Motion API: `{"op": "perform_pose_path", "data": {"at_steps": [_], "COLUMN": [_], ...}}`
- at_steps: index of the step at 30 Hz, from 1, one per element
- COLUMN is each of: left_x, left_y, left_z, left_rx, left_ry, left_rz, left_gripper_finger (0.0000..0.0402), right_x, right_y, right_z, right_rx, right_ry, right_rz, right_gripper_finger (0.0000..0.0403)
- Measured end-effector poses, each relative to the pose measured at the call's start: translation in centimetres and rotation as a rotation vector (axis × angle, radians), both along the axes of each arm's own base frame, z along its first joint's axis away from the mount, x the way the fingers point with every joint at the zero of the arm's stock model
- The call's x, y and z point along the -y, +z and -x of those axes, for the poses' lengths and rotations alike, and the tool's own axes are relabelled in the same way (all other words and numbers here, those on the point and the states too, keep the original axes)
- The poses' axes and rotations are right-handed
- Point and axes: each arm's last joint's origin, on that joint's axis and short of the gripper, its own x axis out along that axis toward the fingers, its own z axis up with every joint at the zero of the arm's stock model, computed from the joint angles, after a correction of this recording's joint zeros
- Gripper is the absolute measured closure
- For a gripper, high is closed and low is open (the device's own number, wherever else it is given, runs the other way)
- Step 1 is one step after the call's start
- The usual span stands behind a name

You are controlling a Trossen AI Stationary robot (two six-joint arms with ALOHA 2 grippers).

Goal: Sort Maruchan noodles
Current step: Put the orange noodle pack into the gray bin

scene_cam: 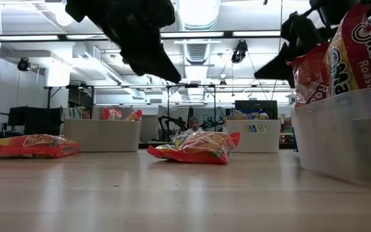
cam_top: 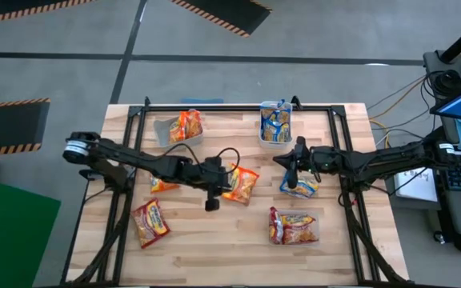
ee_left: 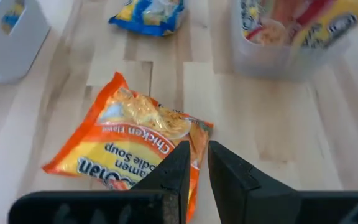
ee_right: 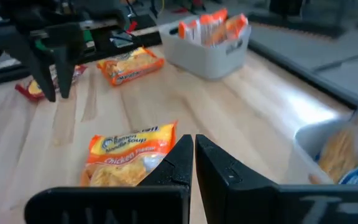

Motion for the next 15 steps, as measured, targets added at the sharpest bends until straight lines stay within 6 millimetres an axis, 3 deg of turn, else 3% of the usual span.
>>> {"op": "perform_pose_path", "data": {"at_steps": [7,15], "left_x": [-0.5,-2.5], "left_y": [-1.9,-5.4], "left_z": [-0.8,-1.9], "left_rx": [-0.053,-0.091], "left_ry": [0.202,0.602], "left_rz": [0.173,0.307], "left_gripper_finger": [0.0324,0.0201], "right_x": [0.0,-0.1], "right_y": [3.3,5.5], "right_z": [0.8,2.7], "right_rx": [0.103,0.18], "right_ry": [0.053,0.066], "right_rz": [0.202,0.296], "right_gripper_finger": [0.0394,0.0394]}}
